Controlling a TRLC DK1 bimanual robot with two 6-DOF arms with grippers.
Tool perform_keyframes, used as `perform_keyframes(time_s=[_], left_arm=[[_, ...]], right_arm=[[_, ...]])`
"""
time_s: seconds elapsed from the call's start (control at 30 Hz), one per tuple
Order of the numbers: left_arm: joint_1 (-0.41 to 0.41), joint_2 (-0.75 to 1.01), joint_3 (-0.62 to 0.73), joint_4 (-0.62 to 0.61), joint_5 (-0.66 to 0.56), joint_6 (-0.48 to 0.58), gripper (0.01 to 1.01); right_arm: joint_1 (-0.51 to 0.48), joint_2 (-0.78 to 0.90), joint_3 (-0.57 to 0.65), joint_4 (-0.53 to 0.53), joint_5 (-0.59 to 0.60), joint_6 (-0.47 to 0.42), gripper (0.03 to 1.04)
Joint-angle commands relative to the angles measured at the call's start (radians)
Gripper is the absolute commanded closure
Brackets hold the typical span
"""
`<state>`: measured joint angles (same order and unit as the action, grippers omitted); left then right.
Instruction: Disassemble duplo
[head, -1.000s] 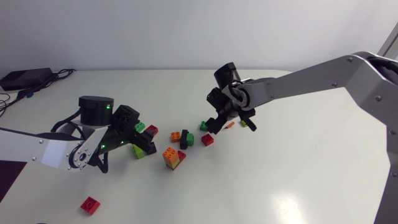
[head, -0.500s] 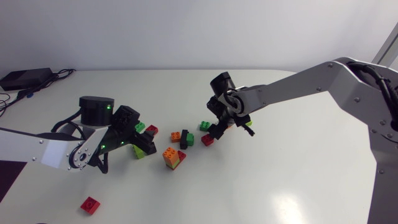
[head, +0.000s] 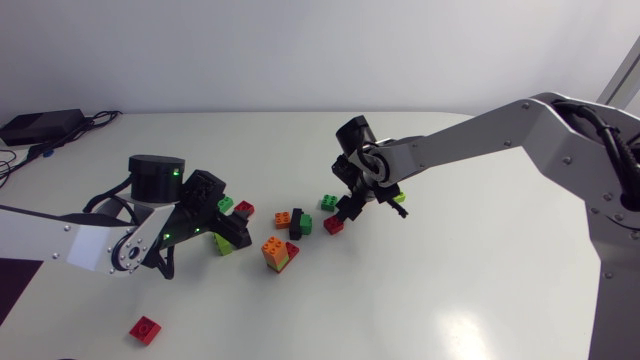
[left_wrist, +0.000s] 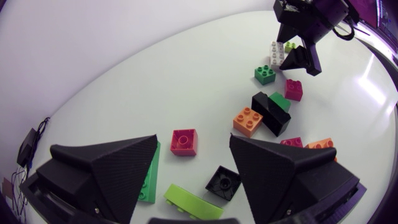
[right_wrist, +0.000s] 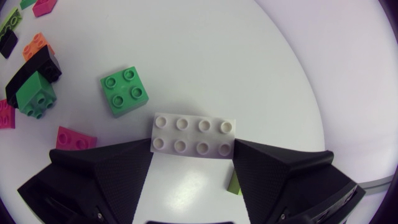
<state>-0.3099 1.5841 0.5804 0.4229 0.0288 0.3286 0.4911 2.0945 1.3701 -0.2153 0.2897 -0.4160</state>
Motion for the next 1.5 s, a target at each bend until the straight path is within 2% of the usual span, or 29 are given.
perform_keyframes(time_s=[0.0,0.33,0.47,0.57,0.7,0.83,0.87,0.97,1.07,1.3,1.47], left_arm=[[-0.012,0.005,0.002,-0.009,-0.003,0.021,0.2],[-0.017,-0.003,-0.001,-0.01,-0.003,0.023,0.2],[-0.009,-0.012,0.004,-0.019,-0.001,0.013,0.184],[-0.006,-0.021,0.004,-0.03,0.002,0.009,0.174],[-0.023,-0.05,-0.01,-0.03,0.0,0.024,0.139],[-0.08,-0.092,-0.048,-0.013,-0.001,0.066,0.125],[-0.089,-0.105,-0.059,-0.006,-0.001,0.072,0.125],[-0.104,-0.134,-0.082,0.013,-0.001,0.076,0.123],[-0.123,-0.157,-0.102,0.037,-0.026,0.087,0.115],[-0.199,-0.142,-0.142,0.134,-0.171,0.153,0.115],[-0.225,-0.167,-0.168,0.18,-0.19,0.164,0.115]], right_arm=[[0.009,0.045,0.006,-0.019,0.0,0.008,0.52],[0.003,0.018,-0.002,-0.016,-0.004,0.019,0.52],[-0.019,-0.051,-0.022,-0.009,-0.078,0.048,0.52],[-0.042,-0.134,-0.074,0.048,-0.222,0.062,0.53],[-0.063,-0.2,-0.106,0.074,-0.419,0.089,0.53],[-0.077,-0.232,-0.126,0.086,-0.586,0.114,0.53],[-0.086,-0.238,-0.128,0.086,-0.652,0.131,0.53],[-0.129,-0.225,-0.109,0.074,-0.946,0.215,0.53],[-0.137,-0.214,-0.103,0.07,-1.118,0.255,0.53],[-0.138,-0.183,-0.085,0.06,-1.38,0.33,0.52],[-0.102,-0.182,-0.094,0.063,-1.429,0.335,0.52]])
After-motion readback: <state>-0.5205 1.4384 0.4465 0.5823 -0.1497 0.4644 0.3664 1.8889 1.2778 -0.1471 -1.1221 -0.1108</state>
